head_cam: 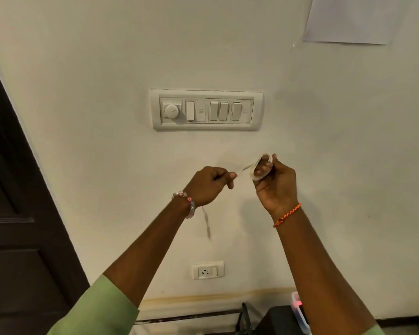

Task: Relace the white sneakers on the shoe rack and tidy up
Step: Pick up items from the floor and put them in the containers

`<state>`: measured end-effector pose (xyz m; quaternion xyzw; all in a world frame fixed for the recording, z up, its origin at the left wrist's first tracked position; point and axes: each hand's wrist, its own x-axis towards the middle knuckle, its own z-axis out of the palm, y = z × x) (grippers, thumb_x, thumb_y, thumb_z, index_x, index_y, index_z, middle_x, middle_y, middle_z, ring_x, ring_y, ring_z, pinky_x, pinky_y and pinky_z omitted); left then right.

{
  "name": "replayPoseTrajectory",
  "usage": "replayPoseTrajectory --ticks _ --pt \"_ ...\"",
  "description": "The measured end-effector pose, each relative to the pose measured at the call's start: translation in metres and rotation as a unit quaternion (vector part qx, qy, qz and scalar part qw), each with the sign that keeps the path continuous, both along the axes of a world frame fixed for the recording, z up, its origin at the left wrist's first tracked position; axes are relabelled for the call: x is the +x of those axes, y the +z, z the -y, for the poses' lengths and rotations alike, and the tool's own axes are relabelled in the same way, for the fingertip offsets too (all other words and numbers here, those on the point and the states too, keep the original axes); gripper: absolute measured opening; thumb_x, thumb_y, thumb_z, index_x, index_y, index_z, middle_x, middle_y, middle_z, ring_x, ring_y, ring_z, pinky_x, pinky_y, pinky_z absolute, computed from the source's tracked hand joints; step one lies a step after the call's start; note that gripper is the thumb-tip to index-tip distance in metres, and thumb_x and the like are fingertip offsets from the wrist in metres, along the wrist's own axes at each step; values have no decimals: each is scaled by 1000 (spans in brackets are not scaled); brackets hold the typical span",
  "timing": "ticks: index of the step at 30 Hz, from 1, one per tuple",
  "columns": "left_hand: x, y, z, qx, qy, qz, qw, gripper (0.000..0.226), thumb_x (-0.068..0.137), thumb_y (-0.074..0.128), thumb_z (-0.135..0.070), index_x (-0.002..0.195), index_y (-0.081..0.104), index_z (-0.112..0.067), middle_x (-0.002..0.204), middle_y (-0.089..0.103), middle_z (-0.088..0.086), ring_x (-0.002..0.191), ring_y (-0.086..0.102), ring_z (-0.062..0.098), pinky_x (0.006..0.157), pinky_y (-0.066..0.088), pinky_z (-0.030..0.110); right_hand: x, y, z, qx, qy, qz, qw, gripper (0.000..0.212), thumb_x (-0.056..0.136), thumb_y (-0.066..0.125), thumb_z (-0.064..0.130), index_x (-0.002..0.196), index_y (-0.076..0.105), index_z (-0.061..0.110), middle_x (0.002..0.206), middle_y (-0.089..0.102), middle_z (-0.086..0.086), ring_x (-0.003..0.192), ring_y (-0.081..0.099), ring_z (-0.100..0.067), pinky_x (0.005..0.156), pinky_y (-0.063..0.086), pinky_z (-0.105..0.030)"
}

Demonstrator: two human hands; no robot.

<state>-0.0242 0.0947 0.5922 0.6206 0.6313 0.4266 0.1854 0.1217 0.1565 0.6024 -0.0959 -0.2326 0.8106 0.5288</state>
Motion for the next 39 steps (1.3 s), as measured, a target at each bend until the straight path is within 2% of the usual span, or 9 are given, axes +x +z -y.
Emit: replayPoseTrajectory --ticks 6,10,13,18,25,30,33,36,39 --pt "9 7 10 -28 -65 -75 995 31 96 52 -34 74 68 -18 68 59 8 62 49 17 67 40 28 -9 -9 -14 -41 -112 -20 993 31 103 33 10 91 56 -7 87 66 -19 74 70 -24 67 58 -30" --pt "6 24 13 9 -49 -105 993 31 95 55 -31 74 70 -14 51 47 -7 44 40 3 52 32 17 -16 -23 -13 5 -167 164 972 30 101 37 7 85 57 -8 89 66 -22 78 69 -29 73 57 -36" --pt "-2 34 11 37 -32 -111 993 30 94 57 -30 74 71 -13 52 49 -11 46 45 0 50 32 11 -16 -34 -8 159 -197 418 872 33 100 42 14 79 64 1 80 71 -16 73 71 -26 74 58 -36" --pt "-13 35 6 42 -17 -96 994 29 91 60 -33 74 71 -12 50 49 -8 42 40 5 47 31 11 -7 -28 13 325 -85 543 770 39 101 41 23 76 62 3 55 57 -5 43 54 -13 50 45 -22" --pt "-13 11 8 12 -39 65 997 32 94 54 -35 67 65 -21 69 41 13 58 27 18 55 28 26 0 -5 24 134 7 235 963 39 101 35 22 68 51 7 43 35 5 35 30 -6 37 27 -17" --pt "-4 0 17 -53 -77 72 993 32 97 50 -30 72 64 -15 61 37 -2 48 32 3 49 29 13 -3 4 16 23 3 -38 999 36 101 34 12 77 58 0 59 61 -4 47 59 -10 49 52 -19" --pt "-2 1 21 -76 -88 13 993 31 97 50 -31 77 65 -14 64 42 -3 56 37 5 53 34 13 -6 0 9 47 -32 -37 998 32 102 33 9 93 59 -6 79 71 -14 72 72 -20 70 59 -27" --pt "-2 6 23 -72 -79 -61 992 28 98 48 -31 79 66 -19 75 55 0 69 46 12 65 40 21 -11 -8 1 56 -76 4 996 29 101 31 4 100 57 -9 90 69 -20 81 72 -26 73 59 -31" --pt "-4 20 28 -47 -66 -115 990 27 98 48 -29 83 67 -17 69 54 -6 59 47 4 56 36 11 -13 -15 -1 89 -133 116 980 28 102 30 2 102 55 -10 97 65 -21 86 69 -29 77 59 -32"
